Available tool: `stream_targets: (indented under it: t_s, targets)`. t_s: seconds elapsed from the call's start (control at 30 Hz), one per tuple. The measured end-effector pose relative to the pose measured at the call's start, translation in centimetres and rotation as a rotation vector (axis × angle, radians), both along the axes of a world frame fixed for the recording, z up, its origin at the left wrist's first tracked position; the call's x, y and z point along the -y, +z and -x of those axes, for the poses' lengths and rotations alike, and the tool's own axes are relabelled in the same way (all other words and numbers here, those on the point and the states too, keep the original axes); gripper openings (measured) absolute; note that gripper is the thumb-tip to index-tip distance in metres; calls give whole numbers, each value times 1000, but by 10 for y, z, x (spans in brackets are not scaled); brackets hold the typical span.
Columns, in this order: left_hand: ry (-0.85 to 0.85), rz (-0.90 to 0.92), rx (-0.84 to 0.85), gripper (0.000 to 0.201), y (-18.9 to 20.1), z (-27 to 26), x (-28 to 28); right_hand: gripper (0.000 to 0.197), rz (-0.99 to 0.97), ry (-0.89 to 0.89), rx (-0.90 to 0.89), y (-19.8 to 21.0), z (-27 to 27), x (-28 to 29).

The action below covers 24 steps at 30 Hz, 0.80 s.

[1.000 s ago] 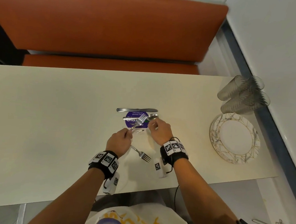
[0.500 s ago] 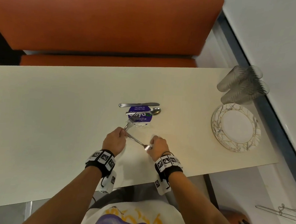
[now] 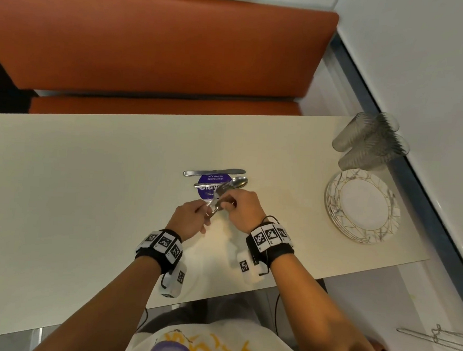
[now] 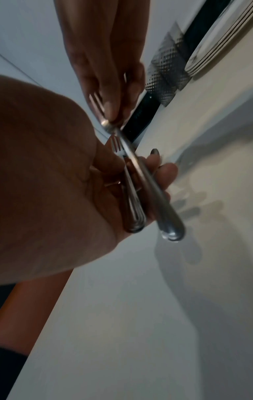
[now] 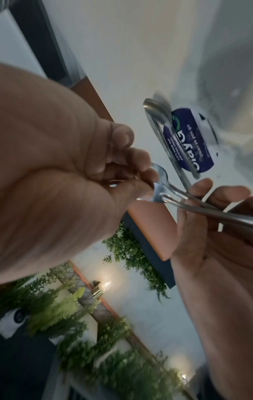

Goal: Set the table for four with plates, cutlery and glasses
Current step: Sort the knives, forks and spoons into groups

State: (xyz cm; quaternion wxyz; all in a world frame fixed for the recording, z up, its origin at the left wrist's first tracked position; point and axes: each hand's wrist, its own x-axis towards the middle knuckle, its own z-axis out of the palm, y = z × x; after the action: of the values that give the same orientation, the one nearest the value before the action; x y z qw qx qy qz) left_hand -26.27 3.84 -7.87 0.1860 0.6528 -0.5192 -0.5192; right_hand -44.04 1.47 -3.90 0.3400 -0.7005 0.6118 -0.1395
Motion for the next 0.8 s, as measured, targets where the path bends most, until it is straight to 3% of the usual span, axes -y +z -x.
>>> stream_targets:
  t_s: [0.3, 0.47, 0.63, 0.8]
  targets:
    - [115, -63, -184, 34, 12, 14, -9, 10, 20, -248, 77, -4, 1, 14]
    - [149, -56, -278, 32, 20, 15, -8, 34, 43, -384, 223, -9, 2, 9]
    - [189, -109, -291, 30, 20, 19, -5, 62, 55, -341, 318, -7, 5, 7]
    - [164, -124, -328, 33, 22, 18, -10, 39, -28, -339, 299, -10, 7, 13]
